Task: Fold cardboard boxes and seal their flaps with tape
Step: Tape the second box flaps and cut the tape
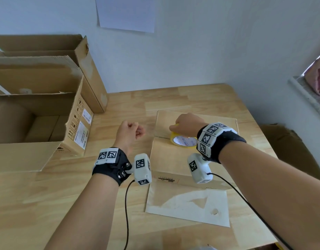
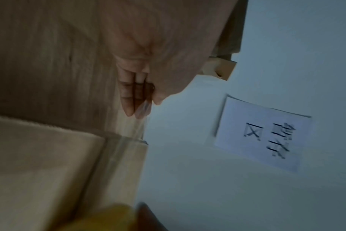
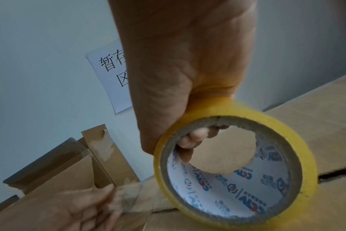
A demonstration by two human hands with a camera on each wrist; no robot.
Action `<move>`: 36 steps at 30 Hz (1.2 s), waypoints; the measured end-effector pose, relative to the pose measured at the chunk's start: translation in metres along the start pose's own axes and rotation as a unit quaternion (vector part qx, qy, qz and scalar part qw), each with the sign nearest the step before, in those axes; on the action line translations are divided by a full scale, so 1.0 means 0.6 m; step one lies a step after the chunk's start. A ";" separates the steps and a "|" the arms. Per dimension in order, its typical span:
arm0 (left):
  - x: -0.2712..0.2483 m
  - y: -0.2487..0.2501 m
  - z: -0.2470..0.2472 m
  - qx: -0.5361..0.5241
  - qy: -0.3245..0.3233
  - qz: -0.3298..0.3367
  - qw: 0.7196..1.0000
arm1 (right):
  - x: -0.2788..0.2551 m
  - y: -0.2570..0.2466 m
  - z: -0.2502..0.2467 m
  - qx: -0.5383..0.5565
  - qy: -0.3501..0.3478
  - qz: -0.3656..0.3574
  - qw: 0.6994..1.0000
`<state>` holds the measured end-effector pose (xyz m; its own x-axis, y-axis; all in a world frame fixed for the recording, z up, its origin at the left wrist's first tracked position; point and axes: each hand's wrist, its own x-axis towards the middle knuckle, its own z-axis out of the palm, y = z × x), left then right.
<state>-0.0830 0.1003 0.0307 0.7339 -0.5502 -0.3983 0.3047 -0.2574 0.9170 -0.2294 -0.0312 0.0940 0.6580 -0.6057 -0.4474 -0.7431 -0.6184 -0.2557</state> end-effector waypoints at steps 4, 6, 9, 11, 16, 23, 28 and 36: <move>0.001 -0.016 -0.016 0.010 -0.019 -0.014 1.000 | 0.004 -0.011 -0.009 -0.001 -0.041 0.015 0.999; 0.005 -0.018 -0.024 0.008 -0.022 -0.010 1.000 | 0.007 -0.016 -0.009 -0.002 -0.048 0.021 0.999; 0.008 -0.018 -0.036 -0.003 -0.033 -0.010 0.999 | 0.009 -0.024 -0.005 -0.027 -0.038 0.024 0.999; 0.008 -0.020 -0.041 -0.024 -0.047 -0.028 0.998 | 0.009 -0.028 -0.002 -0.035 -0.032 0.027 0.999; 0.021 -0.032 -0.040 -0.054 -0.077 -0.076 0.993 | 0.007 -0.033 -0.001 -0.041 -0.019 0.040 0.998; 0.041 -0.039 -0.053 -0.098 -0.143 -0.154 0.973 | 0.009 -0.032 0.000 -0.034 -0.014 0.055 0.998; 0.048 -0.061 -0.043 -0.086 -0.119 -0.146 0.978 | 0.010 -0.034 -0.001 -0.037 -0.014 0.060 0.997; 0.060 -0.083 -0.039 -0.147 -0.133 -0.194 0.961 | 0.011 -0.036 -0.001 -0.036 -0.010 0.079 0.996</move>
<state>-0.0576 0.1117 -0.0288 0.3607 -0.6521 -0.6668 0.7115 -0.2699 0.6488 -0.2089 -0.0223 0.0967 0.5312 -0.6881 -0.4942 -0.8254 -0.5518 -0.1189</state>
